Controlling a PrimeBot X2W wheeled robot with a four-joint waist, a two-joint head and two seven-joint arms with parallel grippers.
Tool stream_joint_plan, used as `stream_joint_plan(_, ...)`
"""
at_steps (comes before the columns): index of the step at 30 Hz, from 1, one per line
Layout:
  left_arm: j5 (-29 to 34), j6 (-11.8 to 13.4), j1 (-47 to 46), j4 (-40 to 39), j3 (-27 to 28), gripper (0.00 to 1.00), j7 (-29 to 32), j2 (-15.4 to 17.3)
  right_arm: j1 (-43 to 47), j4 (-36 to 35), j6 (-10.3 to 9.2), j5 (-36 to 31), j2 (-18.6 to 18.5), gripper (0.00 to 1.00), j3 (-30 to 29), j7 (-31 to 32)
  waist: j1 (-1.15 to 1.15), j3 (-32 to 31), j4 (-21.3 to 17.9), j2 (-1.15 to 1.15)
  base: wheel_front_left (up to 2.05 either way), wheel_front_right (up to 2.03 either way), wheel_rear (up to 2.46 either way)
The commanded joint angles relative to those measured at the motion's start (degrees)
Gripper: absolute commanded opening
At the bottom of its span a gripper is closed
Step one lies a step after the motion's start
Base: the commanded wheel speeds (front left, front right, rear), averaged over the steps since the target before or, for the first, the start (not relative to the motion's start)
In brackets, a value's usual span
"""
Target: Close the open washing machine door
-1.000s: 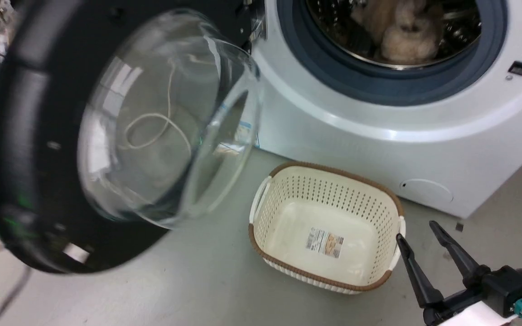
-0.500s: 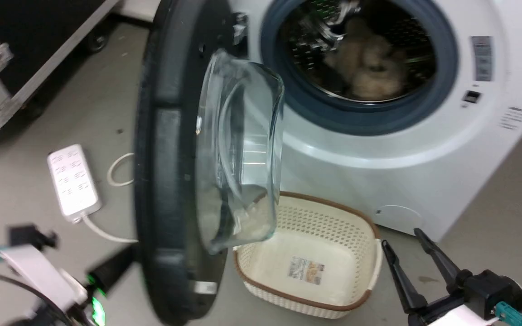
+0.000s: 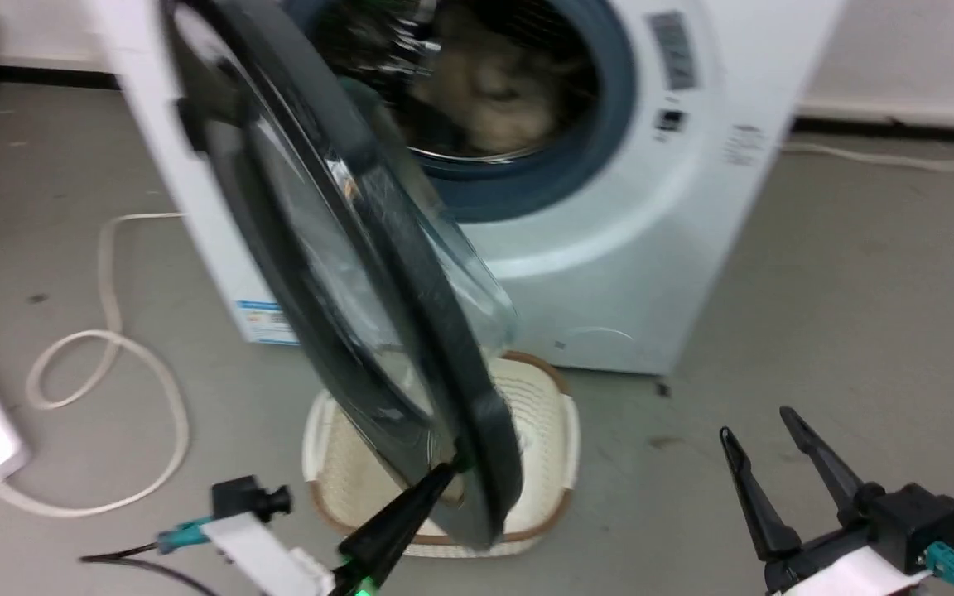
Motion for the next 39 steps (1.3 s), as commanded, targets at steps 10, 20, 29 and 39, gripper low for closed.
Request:
stream_joint_plan(10,1.05,-3.77,-15.10,13.51,-8.73,0.00,-19.81,-0.15,-3.92,0.55,0.05,1.98,-0.24,1.00,0.60,-0.25,0.00,7.99,-17.25,0.00,0.00,0.00,0.00)
stream_joint_plan(20,-1.81,-4.80,-33.71,28.34,-7.04,0.00,-38.62,-0.16,-5.54,1.29,0.05,3.21,1.03,1.00,0.84,-0.25,0.00,11.13,-23.89,0.00,0.00,0.00,0.00)
stream_joint_plan(29,-3.45,-4.94,-34.33,29.63,-11.69,0.00,-41.92,-0.14,-5.19,1.12,0.05,2.88,1.51,1.00,-0.40,-0.25,0.00,8.53,-19.71,0.00,0.00,0.00,0.00)
stream_joint_plan(39,17.14,-4.95,-16.26,15.90,-21.43,1.00,-48.75,10.50,-0.68,-1.76,0.05,0.74,0.66,1.00,-2.37,-0.25,0.00,0.84,-9.42,0.00,0.00,0.00,0.00)
